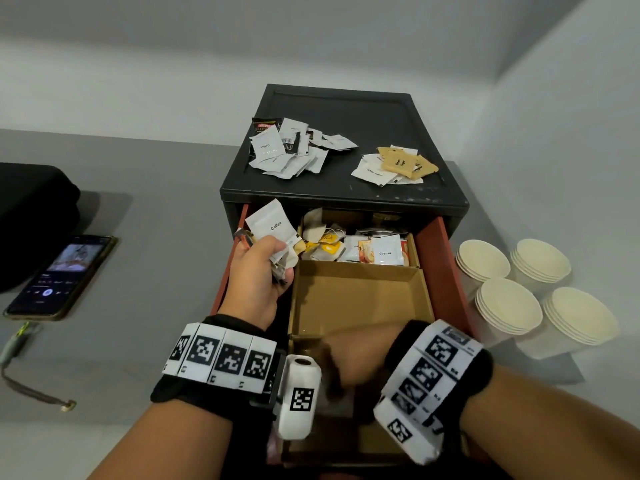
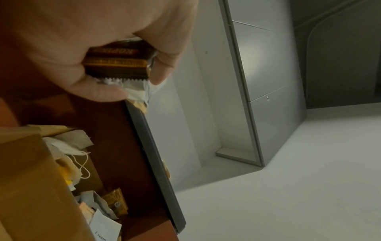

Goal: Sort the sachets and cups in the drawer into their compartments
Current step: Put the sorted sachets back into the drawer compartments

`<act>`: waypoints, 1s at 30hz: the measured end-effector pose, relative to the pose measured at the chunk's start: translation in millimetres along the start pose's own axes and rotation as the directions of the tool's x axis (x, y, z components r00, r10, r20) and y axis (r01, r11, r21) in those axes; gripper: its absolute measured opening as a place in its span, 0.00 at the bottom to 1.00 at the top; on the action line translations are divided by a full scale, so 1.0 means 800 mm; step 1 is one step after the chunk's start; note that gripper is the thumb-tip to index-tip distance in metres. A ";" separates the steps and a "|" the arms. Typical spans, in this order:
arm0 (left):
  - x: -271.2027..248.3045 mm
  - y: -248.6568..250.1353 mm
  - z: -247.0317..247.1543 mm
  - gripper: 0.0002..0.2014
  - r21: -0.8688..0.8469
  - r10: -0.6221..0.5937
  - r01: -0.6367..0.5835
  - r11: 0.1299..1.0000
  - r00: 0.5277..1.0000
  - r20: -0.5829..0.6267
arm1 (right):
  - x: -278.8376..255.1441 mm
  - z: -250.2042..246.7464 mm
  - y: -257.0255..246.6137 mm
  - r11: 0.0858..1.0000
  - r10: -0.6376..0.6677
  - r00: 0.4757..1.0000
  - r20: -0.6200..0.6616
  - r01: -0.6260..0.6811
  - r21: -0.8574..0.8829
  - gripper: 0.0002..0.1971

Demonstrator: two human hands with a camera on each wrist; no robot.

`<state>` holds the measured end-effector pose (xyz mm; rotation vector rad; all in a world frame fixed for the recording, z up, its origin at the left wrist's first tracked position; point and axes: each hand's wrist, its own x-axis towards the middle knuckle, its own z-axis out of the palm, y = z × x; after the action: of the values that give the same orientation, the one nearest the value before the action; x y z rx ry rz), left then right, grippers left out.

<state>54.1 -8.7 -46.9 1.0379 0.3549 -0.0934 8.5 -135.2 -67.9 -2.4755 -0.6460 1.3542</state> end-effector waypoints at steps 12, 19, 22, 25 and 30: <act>0.002 -0.017 0.001 0.15 0.181 -0.148 0.129 0.975 0.984 0.096 | -0.025 -0.051 0.059 0.473 0.265 0.737 -0.622 0.463 0.750 0.14; -0.003 -0.022 0.002 0.17 0.214 -0.190 0.150 0.965 0.965 0.182 | -0.017 -0.045 0.059 0.348 0.366 0.633 -0.683 0.587 0.731 0.23; -0.004 -0.022 0.002 0.18 0.206 -0.208 0.165 0.965 0.956 0.208 | -0.013 -0.044 0.057 0.398 0.393 0.555 -0.733 0.616 0.680 0.25; -0.004 -0.021 0.001 0.19 0.203 -0.216 0.169 0.964 0.948 0.234 | -0.013 -0.041 0.054 0.472 0.453 0.464 -0.761 0.599 0.646 0.22; -0.004 -0.023 0.001 0.22 0.227 -0.220 0.154 0.962 0.928 0.300 | -0.022 -0.039 0.048 0.620 0.411 0.324 -0.852 0.586 0.522 0.08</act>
<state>46.6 -18.8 -60.7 1.1639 0.1460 -0.4756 36.2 -177.6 -53.9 -1.8178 0.1496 -0.1907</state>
